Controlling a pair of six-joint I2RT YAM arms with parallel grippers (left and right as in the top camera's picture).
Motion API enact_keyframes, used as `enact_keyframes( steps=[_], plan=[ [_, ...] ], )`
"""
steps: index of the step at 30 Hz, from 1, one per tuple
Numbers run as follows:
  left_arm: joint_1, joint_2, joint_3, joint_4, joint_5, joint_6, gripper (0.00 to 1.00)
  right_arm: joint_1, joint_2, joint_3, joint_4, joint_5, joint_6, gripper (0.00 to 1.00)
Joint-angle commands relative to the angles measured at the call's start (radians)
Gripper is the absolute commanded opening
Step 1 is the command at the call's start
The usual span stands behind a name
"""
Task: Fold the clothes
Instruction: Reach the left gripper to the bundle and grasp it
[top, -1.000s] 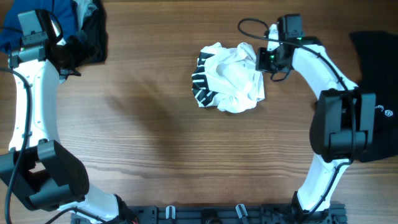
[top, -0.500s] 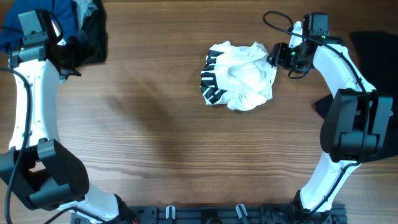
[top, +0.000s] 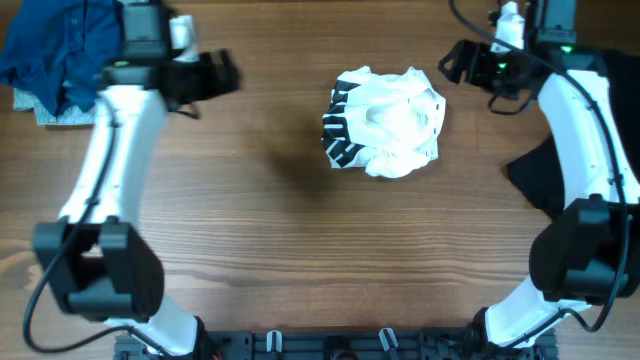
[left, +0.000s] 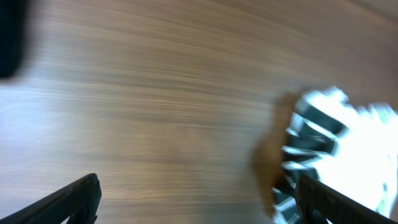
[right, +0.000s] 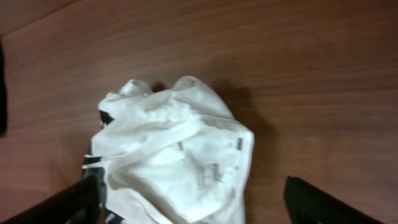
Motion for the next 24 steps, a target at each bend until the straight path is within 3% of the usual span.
enact_keyframes(
  steps=[1, 2, 8, 13, 24],
  plan=[
    [-0.155, 0.077, -0.003, 0.059, 0.032, 0.094, 1.0, -0.079, 0.002, 0.01, -0.023, 0.001, 0.014, 1.0],
    [-0.244, 0.126, -0.003, 0.121, 0.032, 0.166, 1.0, -0.109, 0.002, 0.01, -0.033, -0.013, 0.013, 1.0],
    [-0.447, 0.272, -0.003, 0.314, 0.031, 0.315, 1.0, -0.15, 0.002, 0.009, -0.068, -0.01, 0.002, 0.99],
    [-0.535, 0.356, -0.003, 0.364, 0.014, 0.431, 1.0, -0.15, 0.003, 0.008, -0.073, -0.008, 0.003, 1.0],
    [-0.523, 0.436, -0.003, 0.278, -0.282, 0.471, 1.0, -0.15, 0.003, 0.008, -0.074, -0.008, 0.002, 0.99]
  ],
)
